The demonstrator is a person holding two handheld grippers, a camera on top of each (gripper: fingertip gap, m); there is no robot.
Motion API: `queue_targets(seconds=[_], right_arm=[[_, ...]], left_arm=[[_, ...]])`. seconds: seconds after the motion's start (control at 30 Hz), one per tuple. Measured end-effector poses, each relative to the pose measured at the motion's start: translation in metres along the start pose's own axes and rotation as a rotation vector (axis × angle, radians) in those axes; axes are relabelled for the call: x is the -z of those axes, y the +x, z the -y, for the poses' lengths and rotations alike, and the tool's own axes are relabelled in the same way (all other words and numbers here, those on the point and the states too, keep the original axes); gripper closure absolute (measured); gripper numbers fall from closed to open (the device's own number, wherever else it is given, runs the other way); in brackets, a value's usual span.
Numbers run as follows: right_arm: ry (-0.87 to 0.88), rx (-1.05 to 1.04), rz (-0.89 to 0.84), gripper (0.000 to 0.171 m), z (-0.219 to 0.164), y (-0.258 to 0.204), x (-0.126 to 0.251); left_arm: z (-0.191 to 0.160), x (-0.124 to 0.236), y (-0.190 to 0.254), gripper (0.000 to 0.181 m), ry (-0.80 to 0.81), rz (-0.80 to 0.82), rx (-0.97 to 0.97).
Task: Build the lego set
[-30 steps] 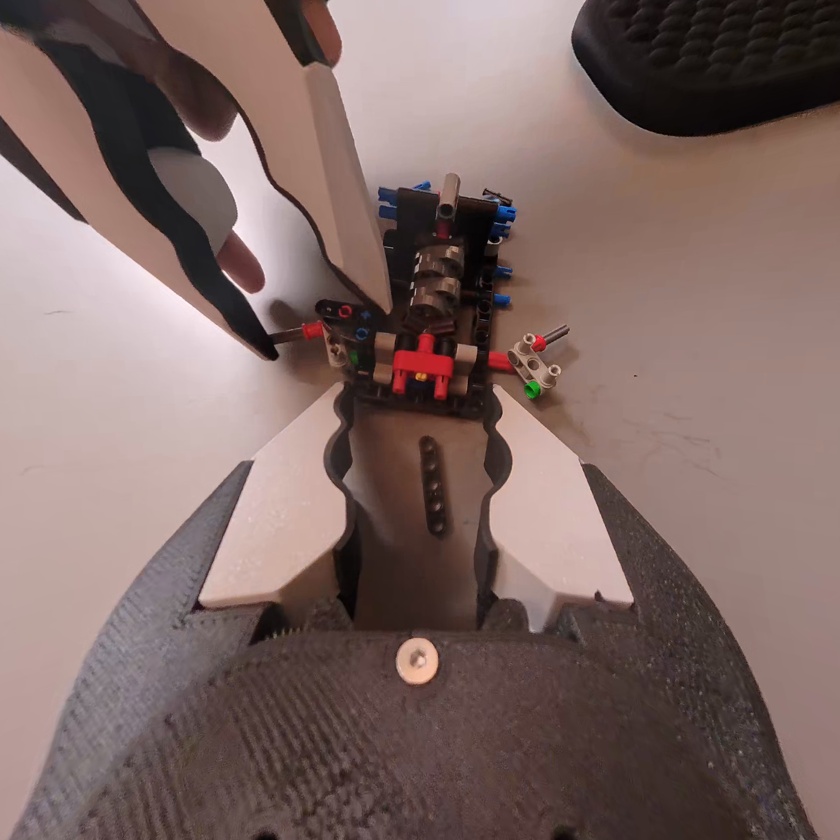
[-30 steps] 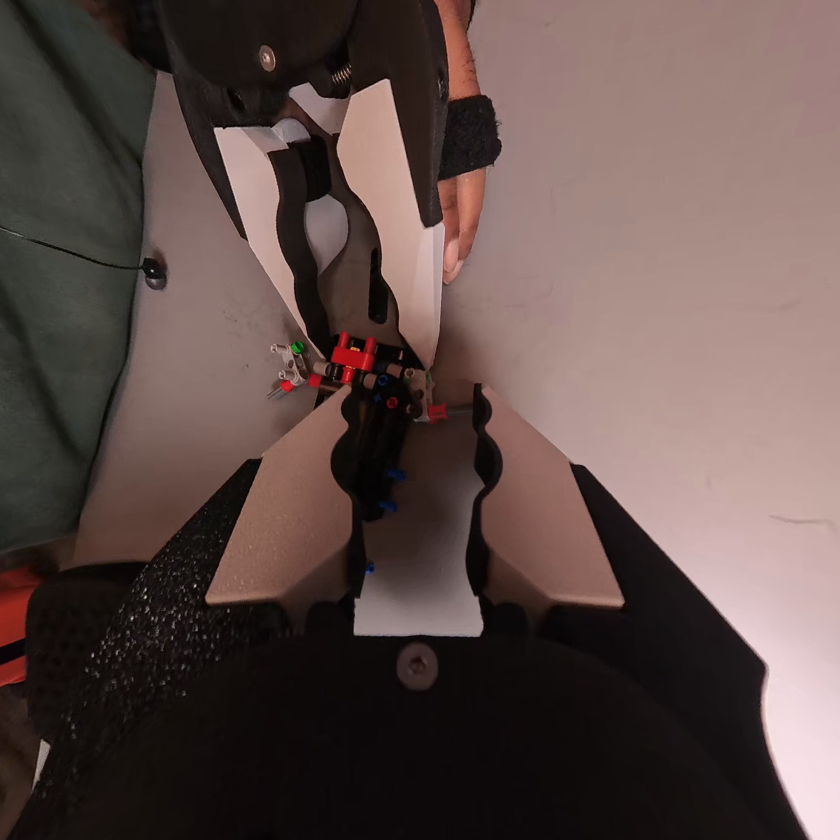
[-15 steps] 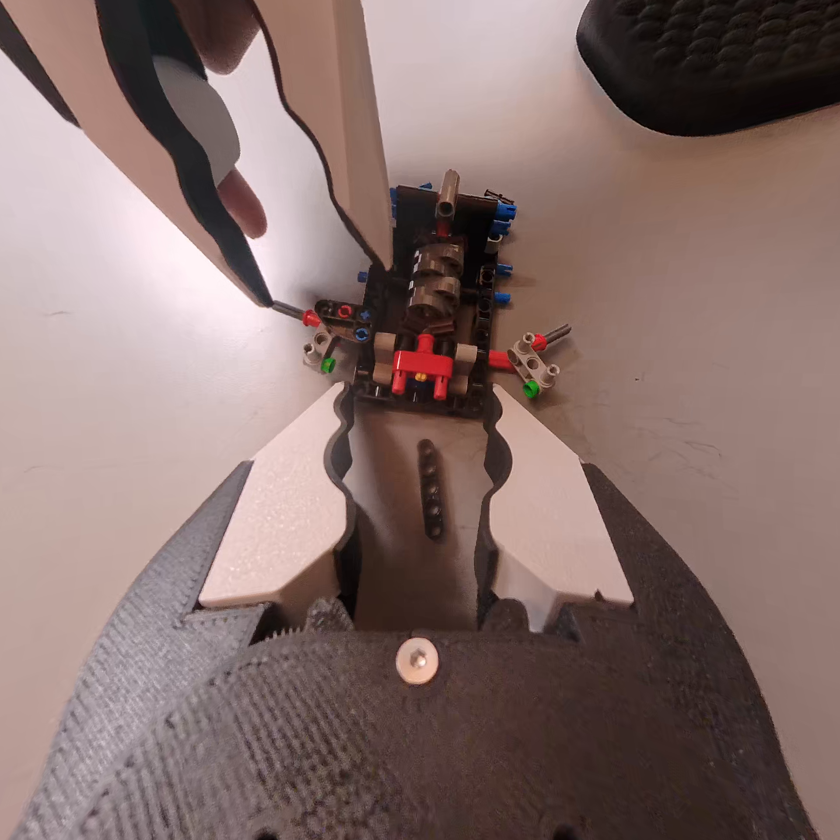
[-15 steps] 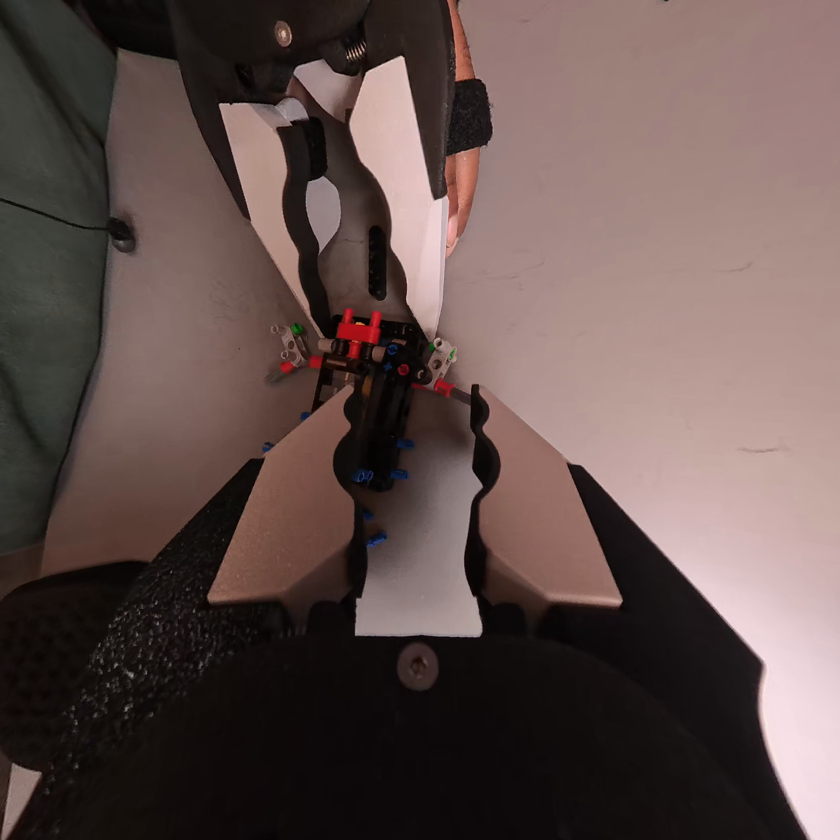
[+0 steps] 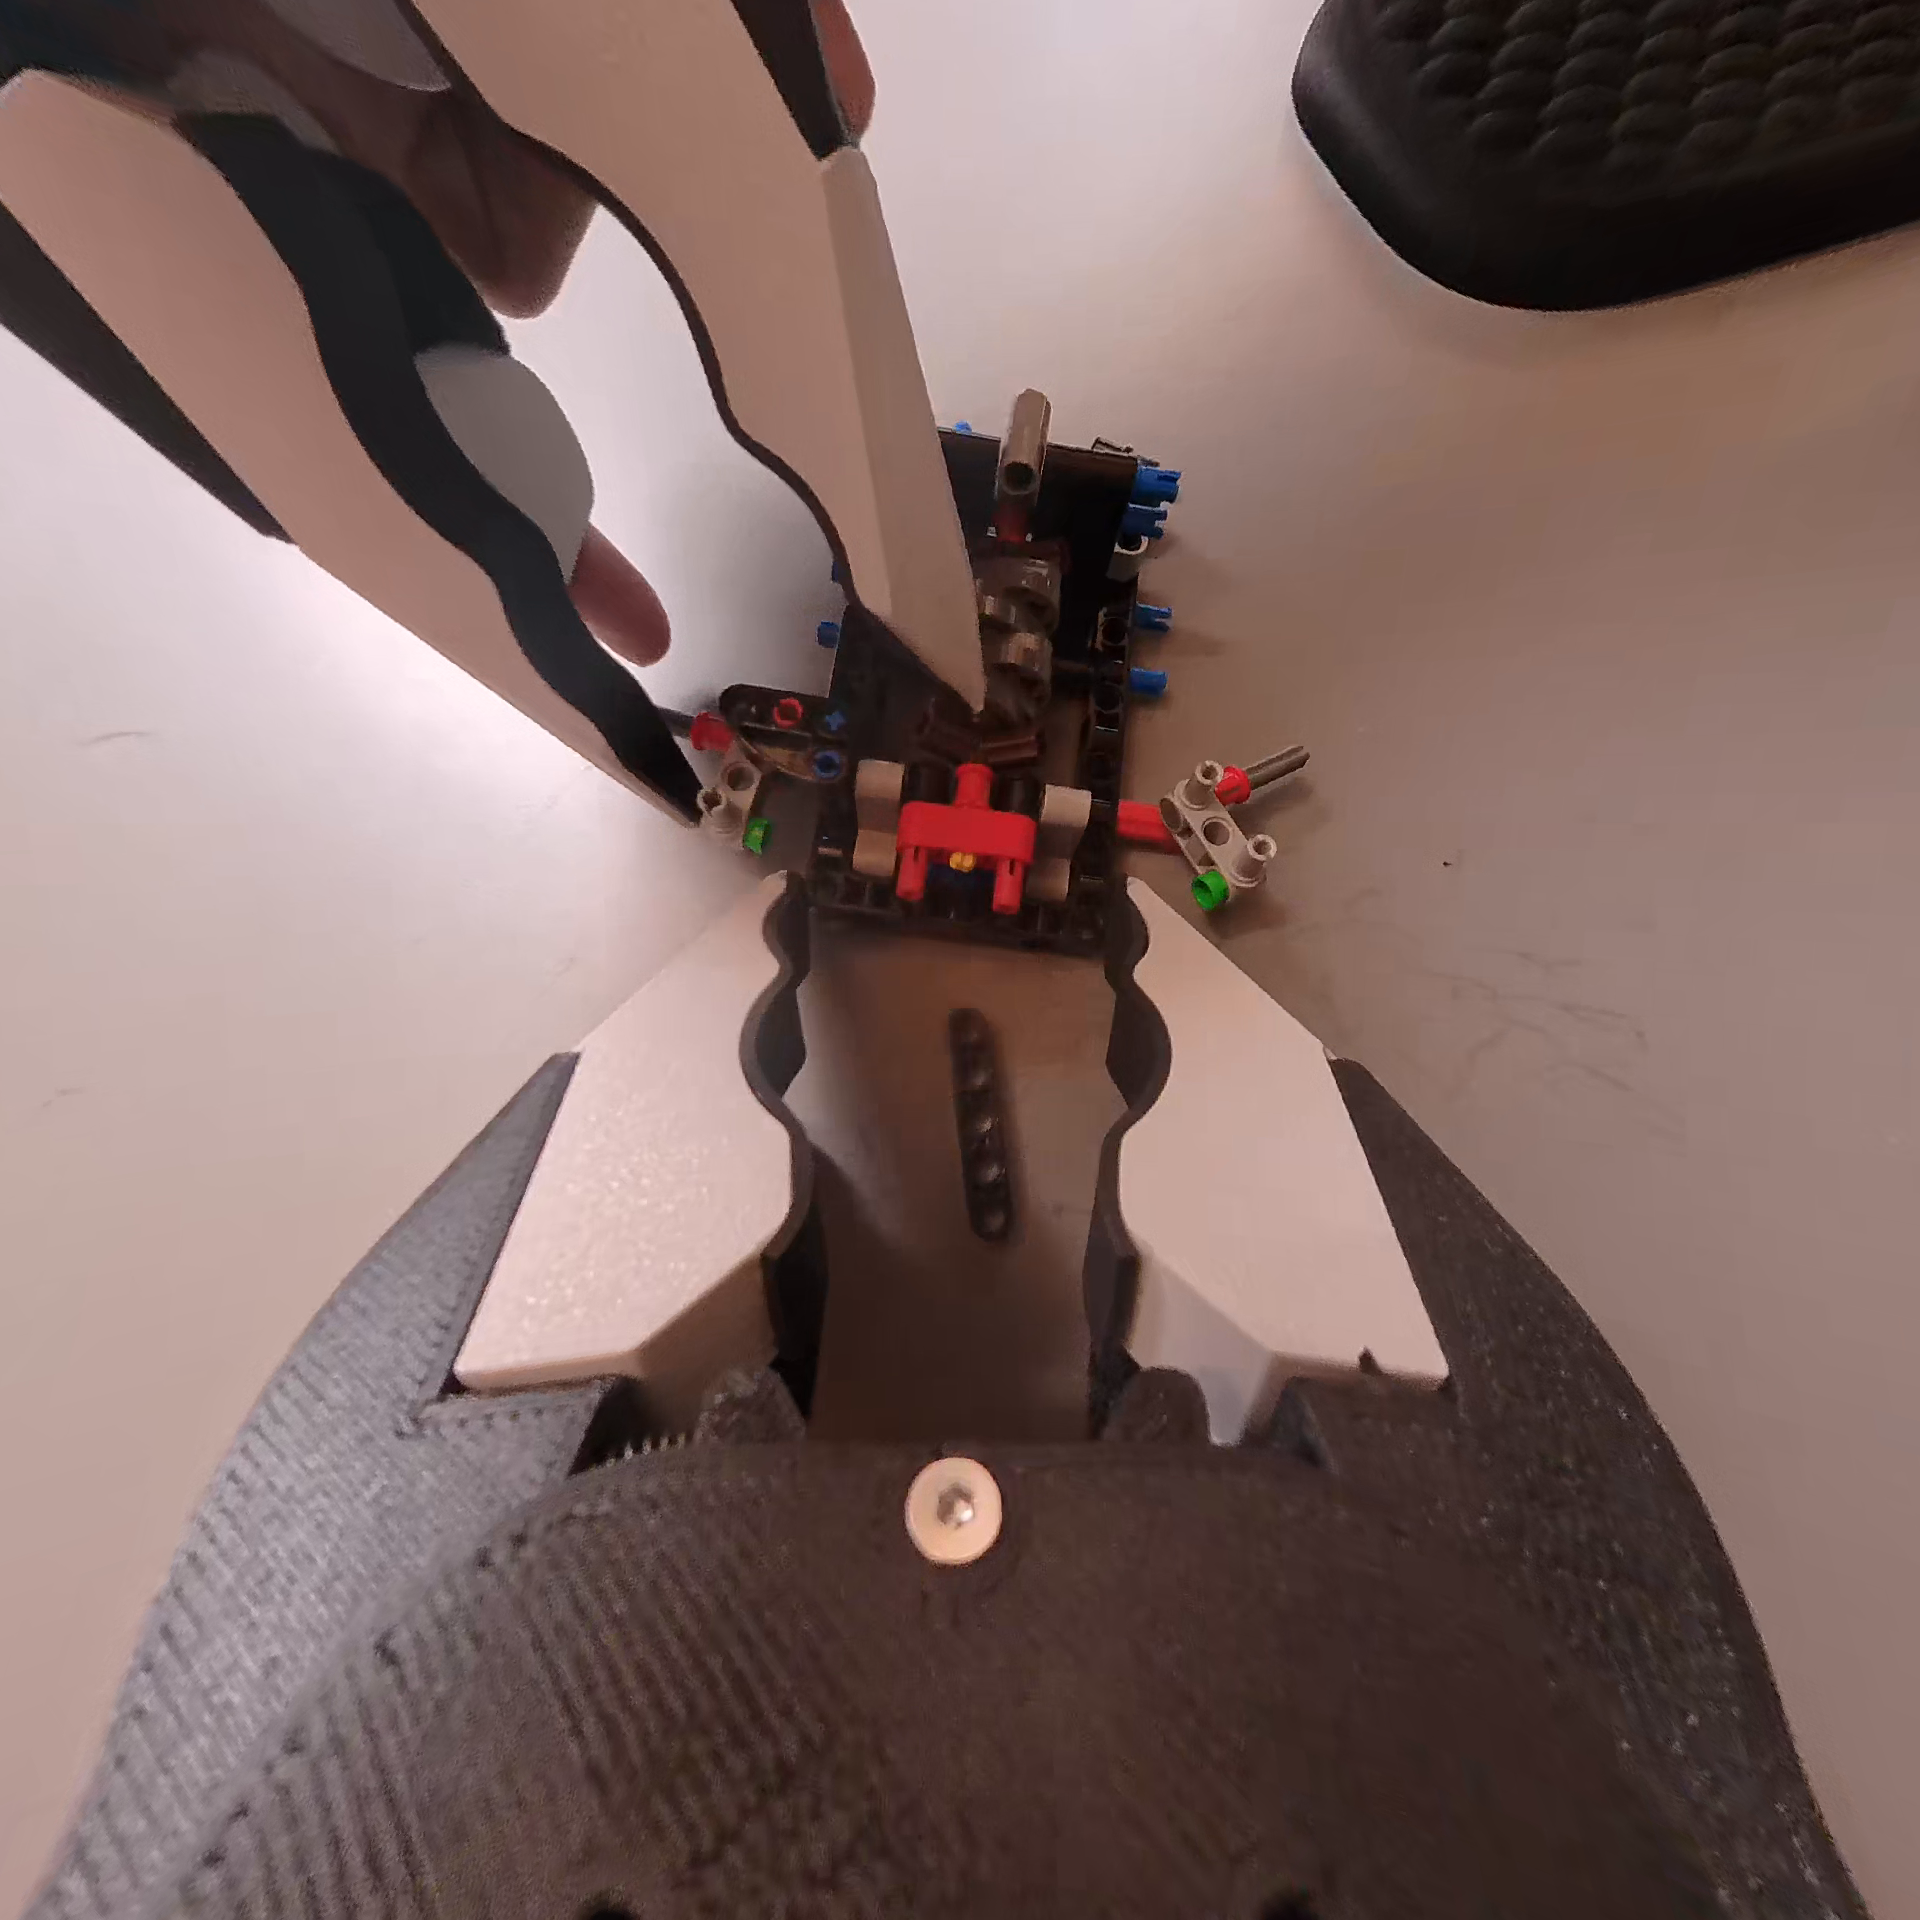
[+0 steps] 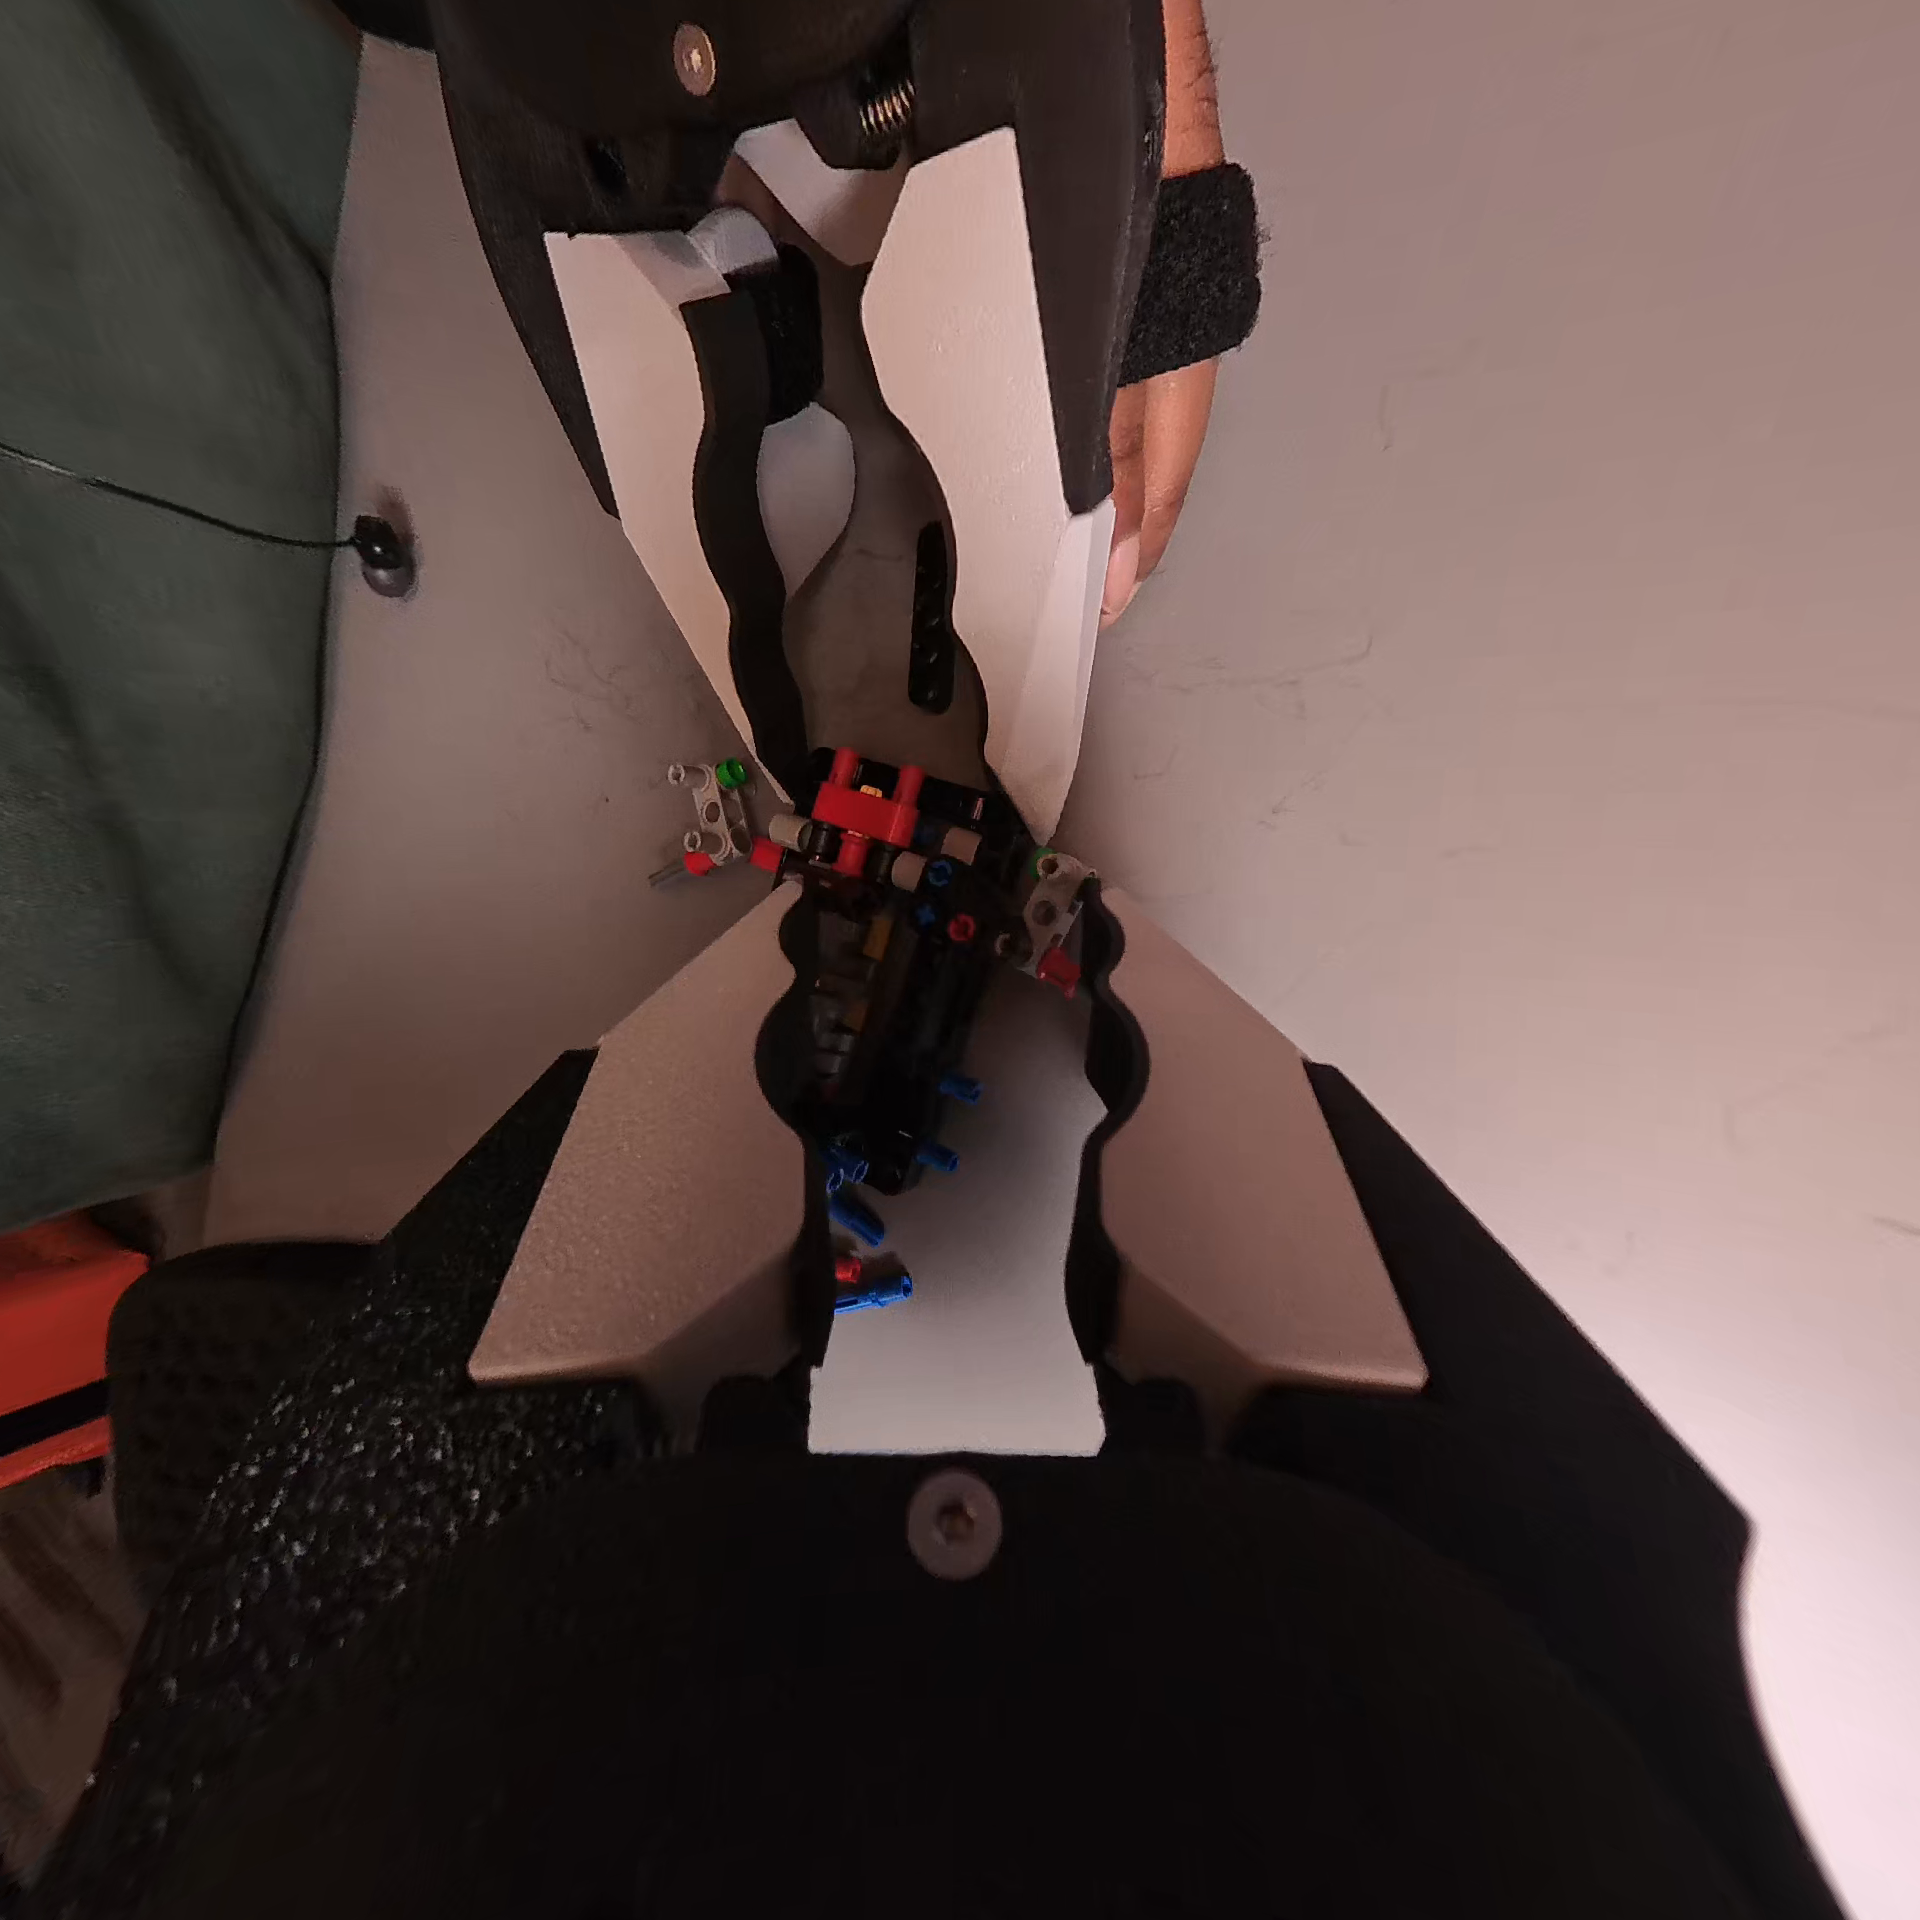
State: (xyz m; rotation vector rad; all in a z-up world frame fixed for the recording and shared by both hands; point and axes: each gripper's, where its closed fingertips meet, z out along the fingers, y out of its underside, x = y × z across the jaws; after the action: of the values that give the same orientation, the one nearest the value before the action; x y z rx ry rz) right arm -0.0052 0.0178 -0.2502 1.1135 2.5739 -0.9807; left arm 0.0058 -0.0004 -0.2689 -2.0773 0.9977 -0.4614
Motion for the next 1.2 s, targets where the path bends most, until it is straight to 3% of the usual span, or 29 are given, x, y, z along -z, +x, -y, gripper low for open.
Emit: queue_targets(seconds=[0.1, 0.2, 0.33, 0.53, 0.73, 0.83, 1.0, 1.2], right_arm=[[0.044, 0.002, -0.072, 0.126, 0.005, 0.004, 0.009], [0.092, 0.004, -0.274, 0.150, 0.009, 0.013, 0.031], [0.068, 0.036, -0.416, 0.165, -0.002, -0.005, 0.030], [-0.037, 0.008, -0.549, 0.160, -0.024, -0.006, 0.011], [-0.106, -0.003, -0.523, 0.167, -0.027, -0.006, 0.008], [-0.106, -0.015, -0.516, 0.158, -0.025, -0.005, 0.014], [-0.135, -0.029, -0.492, 0.171, -0.029, -0.005, 0.021], [-0.125, -0.056, -0.474, 0.165, -0.026, -0.009, 0.023]], left_arm=[[0.000, 0.000, 0.000, 0.125, 0.000, 0.003, 0.000], [0.000, 0.000, 0.000, 0.125, 0.001, 0.002, 0.003], [0.000, 0.000, 0.000, 0.125, 0.003, -0.001, 0.006], [0.001, -0.001, 0.002, 0.125, 0.007, 0.000, -0.001], [0.002, -0.002, 0.003, 0.125, 0.005, 0.006, -0.006], [0.002, -0.002, 0.003, 0.125, 0.004, 0.002, -0.005], [0.002, -0.002, 0.003, 0.125, -0.002, -0.004, 0.002], [0.002, -0.003, 0.002, 0.125, -0.014, -0.006, 0.021]])
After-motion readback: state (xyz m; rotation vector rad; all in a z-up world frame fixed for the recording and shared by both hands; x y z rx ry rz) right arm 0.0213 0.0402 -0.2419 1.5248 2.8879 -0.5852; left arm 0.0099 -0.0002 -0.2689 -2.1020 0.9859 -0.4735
